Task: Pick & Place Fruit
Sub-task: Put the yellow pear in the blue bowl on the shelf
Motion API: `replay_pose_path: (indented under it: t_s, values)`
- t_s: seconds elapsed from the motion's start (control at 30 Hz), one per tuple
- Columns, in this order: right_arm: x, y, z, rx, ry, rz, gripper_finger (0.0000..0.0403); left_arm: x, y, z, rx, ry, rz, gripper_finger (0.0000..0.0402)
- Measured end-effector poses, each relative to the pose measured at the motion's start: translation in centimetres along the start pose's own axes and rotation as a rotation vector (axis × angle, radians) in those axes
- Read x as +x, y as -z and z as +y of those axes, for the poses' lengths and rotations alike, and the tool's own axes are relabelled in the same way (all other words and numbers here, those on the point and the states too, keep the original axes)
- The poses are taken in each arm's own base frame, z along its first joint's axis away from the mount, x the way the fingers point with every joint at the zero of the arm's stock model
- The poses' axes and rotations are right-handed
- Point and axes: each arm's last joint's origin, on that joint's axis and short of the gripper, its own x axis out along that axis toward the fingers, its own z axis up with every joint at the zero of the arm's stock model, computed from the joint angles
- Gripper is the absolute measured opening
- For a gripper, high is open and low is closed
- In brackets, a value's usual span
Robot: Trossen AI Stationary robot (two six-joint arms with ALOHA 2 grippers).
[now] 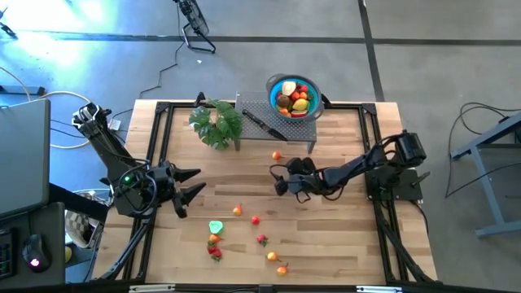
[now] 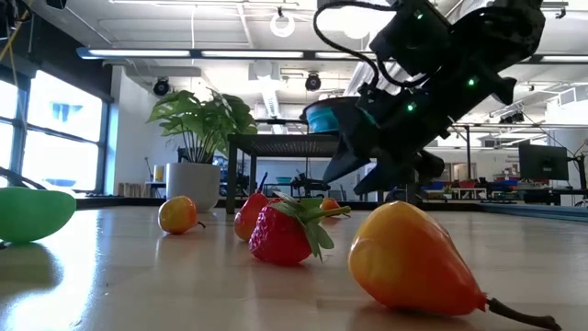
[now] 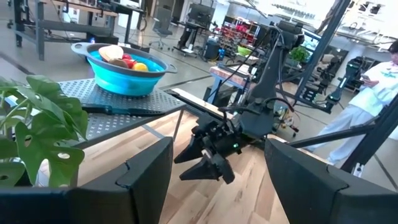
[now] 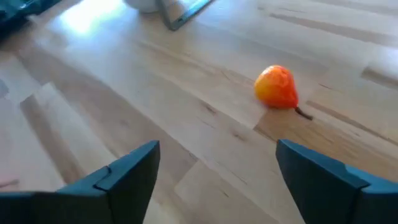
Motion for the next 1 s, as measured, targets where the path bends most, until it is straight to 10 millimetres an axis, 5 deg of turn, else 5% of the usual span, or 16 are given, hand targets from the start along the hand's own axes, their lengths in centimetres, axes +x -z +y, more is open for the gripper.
replay_pose_path:
  t_s: [0.5, 1.0]
  values:
    - [3.9, 3.1, 0.3, 0.048, 0.028, -0.064, 0.0301, 0.0, 0.0, 0.1, 0.004, -0.013, -0.007, 0.0248]
    - [6.2, 1.4, -0.6, 0.066, 0.133, -0.127, 0.0297, 0.0, 0.0, 0.1, -0.015, -0.014, -0.007, 0.0248]
